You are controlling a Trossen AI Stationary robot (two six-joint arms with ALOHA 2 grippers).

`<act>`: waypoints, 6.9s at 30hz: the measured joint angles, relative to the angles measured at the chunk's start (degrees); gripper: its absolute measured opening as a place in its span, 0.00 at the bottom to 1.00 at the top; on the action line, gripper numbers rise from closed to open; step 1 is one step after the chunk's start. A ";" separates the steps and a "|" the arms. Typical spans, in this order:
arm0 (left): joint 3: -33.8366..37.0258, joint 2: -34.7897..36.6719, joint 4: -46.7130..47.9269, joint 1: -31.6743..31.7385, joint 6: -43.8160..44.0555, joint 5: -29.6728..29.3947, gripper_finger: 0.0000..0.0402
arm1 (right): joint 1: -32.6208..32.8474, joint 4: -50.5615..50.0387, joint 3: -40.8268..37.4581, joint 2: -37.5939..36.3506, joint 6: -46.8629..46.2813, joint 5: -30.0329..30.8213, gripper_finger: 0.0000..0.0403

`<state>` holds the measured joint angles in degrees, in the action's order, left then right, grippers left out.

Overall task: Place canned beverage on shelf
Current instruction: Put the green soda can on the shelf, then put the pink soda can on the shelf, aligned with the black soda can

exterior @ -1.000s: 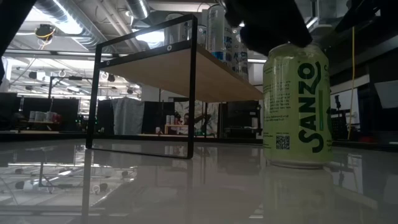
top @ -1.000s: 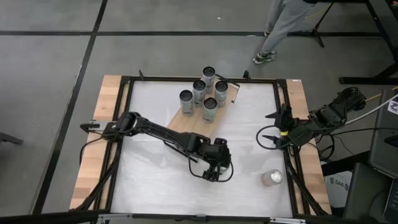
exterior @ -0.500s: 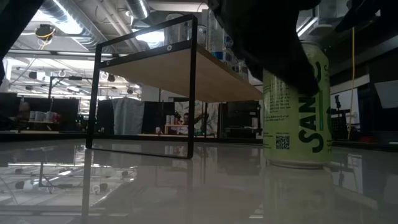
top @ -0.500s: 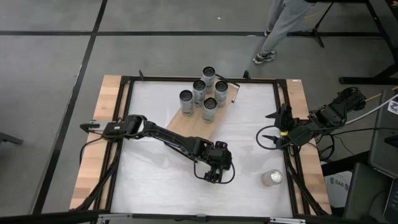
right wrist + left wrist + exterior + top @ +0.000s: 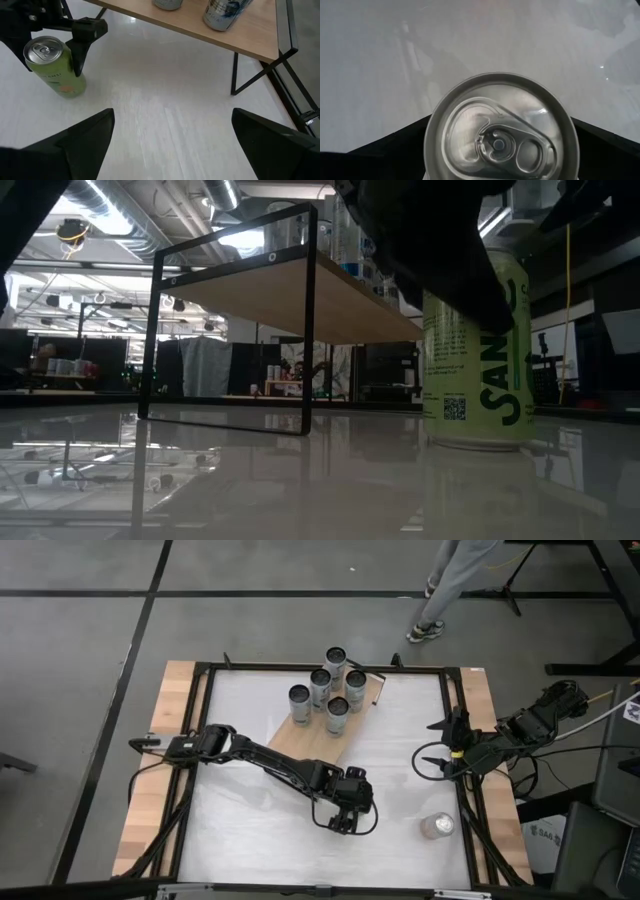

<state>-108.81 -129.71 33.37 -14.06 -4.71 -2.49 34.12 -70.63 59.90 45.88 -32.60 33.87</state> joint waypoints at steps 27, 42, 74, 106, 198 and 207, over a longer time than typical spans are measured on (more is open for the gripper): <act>-0.38 0.24 0.42 -1.46 0.06 -2.48 0.69 | -0.01 -0.02 0.00 0.01 -0.02 0.00 0.97; -21.04 0.22 18.36 0.23 0.00 -2.35 0.70 | 0.00 0.00 0.00 0.01 -0.04 0.00 0.97; -25.90 13.83 39.21 4.46 2.49 -0.18 0.70 | -0.01 0.52 0.04 0.12 -0.13 0.04 0.97; -9.33 35.38 51.87 6.36 2.46 -10.66 0.70 | -0.01 15.03 0.02 0.12 -2.28 0.24 0.97; 28.08 49.06 25.50 12.48 -2.95 -7.44 1.00 | -0.01 18.03 0.00 0.12 -1.64 1.73 0.97; 28.06 52.22 23.68 12.48 -1.77 -7.48 1.00 | -0.01 18.00 0.00 0.12 -1.64 1.70 0.97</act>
<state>-80.75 -77.49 57.05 -1.58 -6.48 -9.97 34.11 -52.63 59.90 46.00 -34.24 35.57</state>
